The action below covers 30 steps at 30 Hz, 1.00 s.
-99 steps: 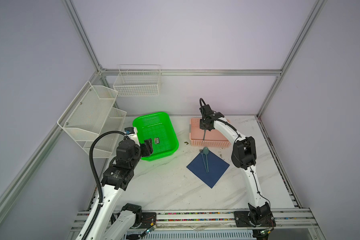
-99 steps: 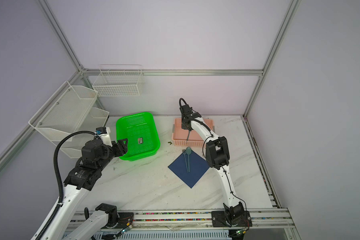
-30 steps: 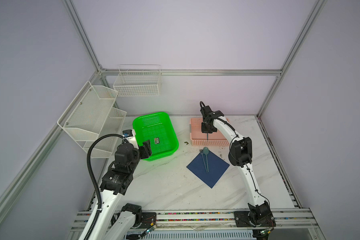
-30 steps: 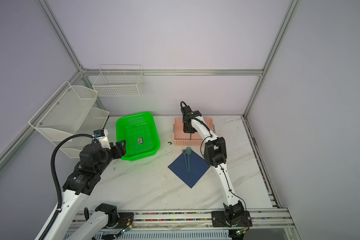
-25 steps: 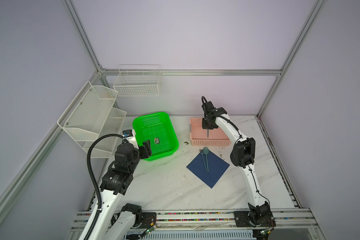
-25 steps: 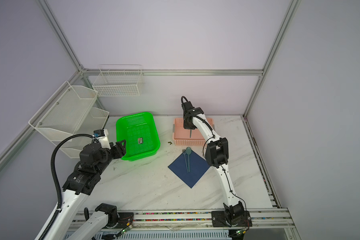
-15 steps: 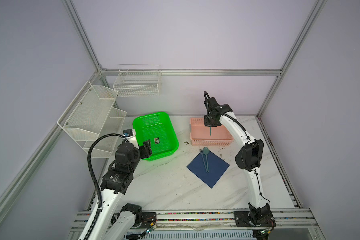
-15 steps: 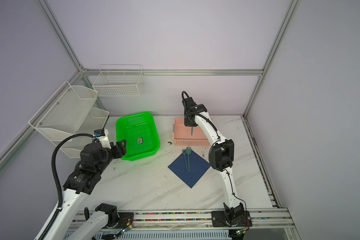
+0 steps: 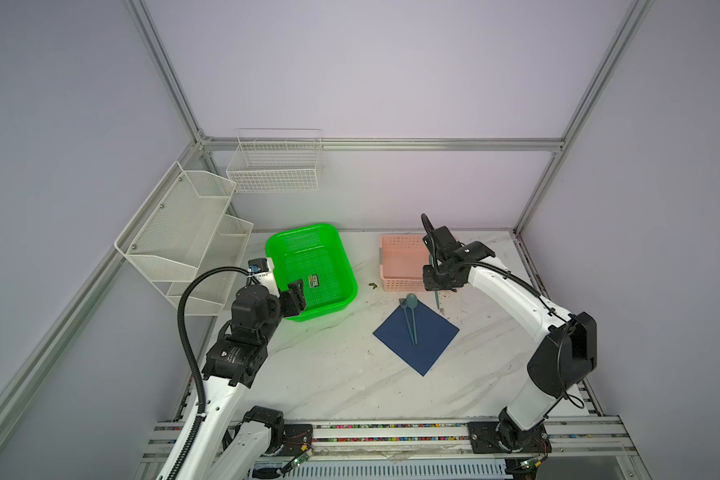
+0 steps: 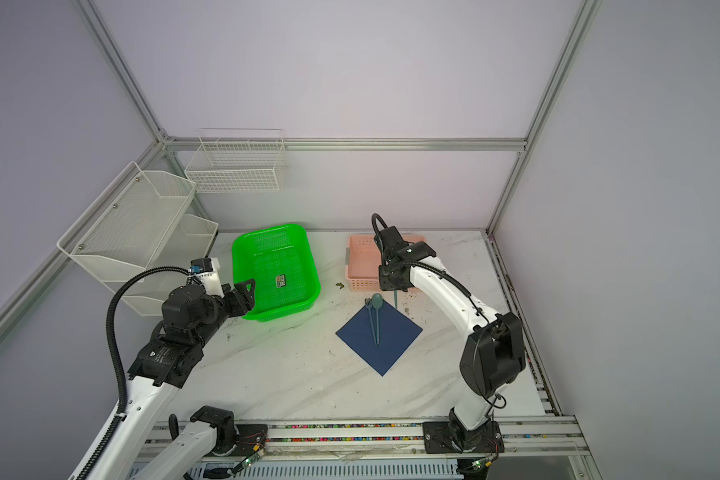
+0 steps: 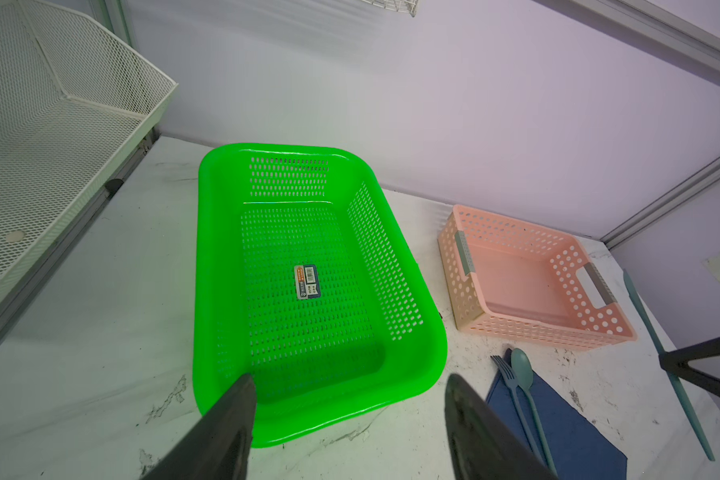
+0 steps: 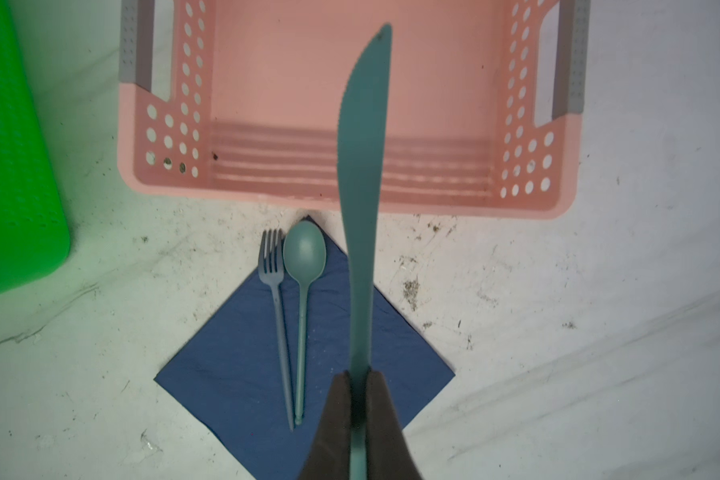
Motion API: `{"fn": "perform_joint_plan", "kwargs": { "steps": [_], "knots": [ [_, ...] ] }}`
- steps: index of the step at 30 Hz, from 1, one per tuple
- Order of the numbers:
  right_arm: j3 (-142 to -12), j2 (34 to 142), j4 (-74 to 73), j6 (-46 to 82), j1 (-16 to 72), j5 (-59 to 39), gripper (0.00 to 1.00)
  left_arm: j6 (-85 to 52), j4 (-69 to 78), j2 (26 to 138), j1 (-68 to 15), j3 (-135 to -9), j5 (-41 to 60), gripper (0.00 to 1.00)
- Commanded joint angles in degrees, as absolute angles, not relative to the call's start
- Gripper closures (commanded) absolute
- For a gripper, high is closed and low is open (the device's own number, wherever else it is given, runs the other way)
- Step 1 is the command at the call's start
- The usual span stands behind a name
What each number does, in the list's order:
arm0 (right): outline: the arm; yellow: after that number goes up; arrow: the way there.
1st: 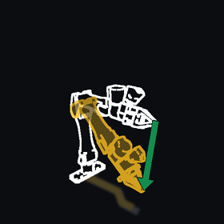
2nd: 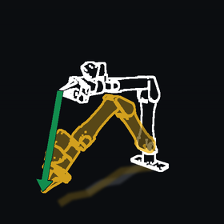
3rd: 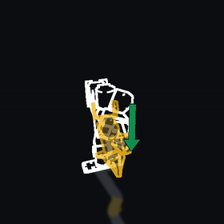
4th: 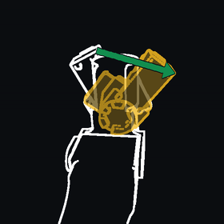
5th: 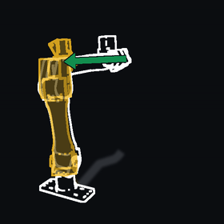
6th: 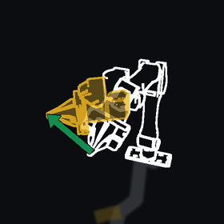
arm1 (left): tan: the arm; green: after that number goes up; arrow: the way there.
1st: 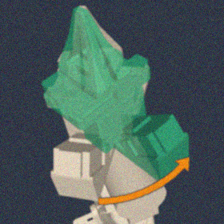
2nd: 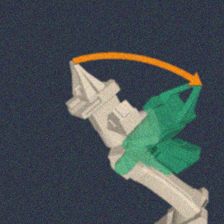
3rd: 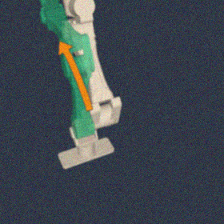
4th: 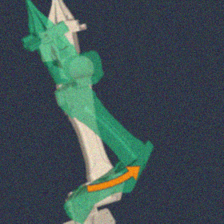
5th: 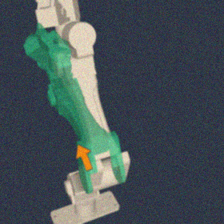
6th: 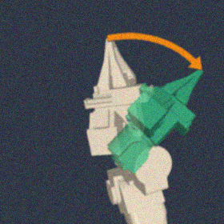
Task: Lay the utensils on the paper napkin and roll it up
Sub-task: 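Carry the knife over the napkin and lower it beside the spoon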
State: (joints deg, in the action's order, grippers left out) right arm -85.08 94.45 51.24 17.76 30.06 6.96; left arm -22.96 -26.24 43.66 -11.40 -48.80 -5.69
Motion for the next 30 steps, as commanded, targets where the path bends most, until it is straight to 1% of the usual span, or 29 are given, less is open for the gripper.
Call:
{"fn": "perform_joint_plan", "kwargs": {
  "steps": [1,5,9,18,30],
  "knots": [
    [-77.26,91.87,44.88,19.49,31.62,2.61,0.91,-24.65,-23.72,43.7,-11.6,-46.25,-3.41,0.29],
    [-70.94,91.91,41.68,20.18,32.59,2.46,0.91,-25.22,-23.73,43.73,-11.6,-45.64,-2.57,0.3],
    [-68.49,94.07,38.79,20.06,32.7,3.27,0.91,-25.62,-23.69,43.58,-11.62,-45.36,-2.33,0.3],
    [-67.4,100.96,33.91,19.88,32.78,3.16,0.92,-25.66,-23.82,43.11,-11.6,-45.03,-2.2,0.3],
    [-67.15,103.28,31.74,20.36,32.78,3.37,0.91,-25.4,-24.26,43.02,-11.63,-45.25,-2.64,0.3]
  ]
}}
